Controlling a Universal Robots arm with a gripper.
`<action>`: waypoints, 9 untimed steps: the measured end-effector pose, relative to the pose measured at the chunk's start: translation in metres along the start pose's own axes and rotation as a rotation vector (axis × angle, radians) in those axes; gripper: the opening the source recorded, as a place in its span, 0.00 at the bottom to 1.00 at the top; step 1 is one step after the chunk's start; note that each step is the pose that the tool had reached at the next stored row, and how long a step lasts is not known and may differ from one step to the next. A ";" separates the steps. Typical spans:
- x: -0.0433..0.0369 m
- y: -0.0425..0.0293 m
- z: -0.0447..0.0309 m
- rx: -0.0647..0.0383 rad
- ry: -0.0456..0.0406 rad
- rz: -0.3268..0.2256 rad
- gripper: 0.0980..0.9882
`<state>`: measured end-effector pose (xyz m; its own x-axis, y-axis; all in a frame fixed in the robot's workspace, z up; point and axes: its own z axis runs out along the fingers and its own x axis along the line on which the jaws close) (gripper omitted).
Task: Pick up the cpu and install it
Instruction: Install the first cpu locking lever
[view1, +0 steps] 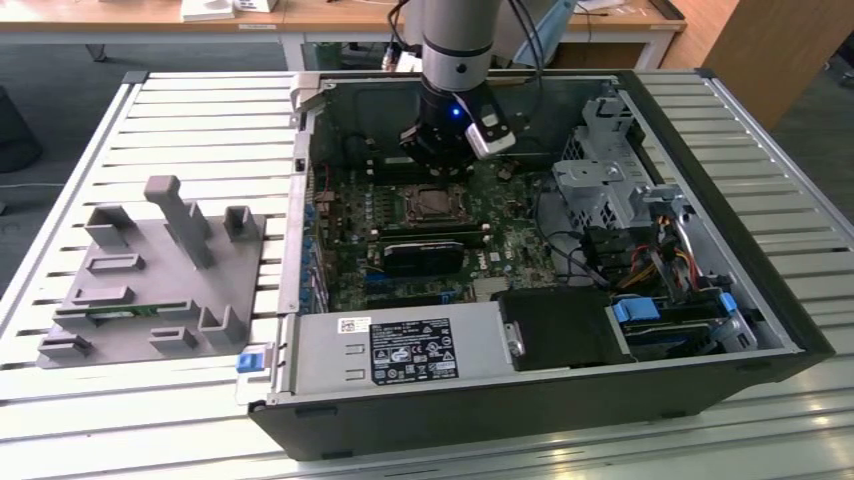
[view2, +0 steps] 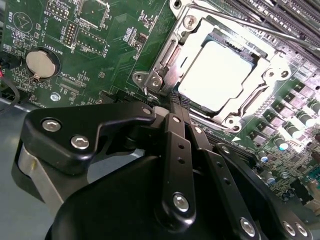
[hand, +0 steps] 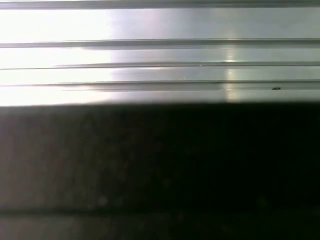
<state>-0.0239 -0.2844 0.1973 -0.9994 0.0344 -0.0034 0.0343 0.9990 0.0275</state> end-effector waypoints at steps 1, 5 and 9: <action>0.0000 0.0000 0.0001 -0.003 0.0000 0.000 0.01; 0.0000 0.0001 0.0001 -0.032 0.0011 0.000 0.01; -0.0001 0.0003 0.0004 -0.050 0.0012 0.000 0.01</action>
<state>-0.0238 -0.2841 0.1969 -0.9994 0.0346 -0.0022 0.0343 0.9964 0.0773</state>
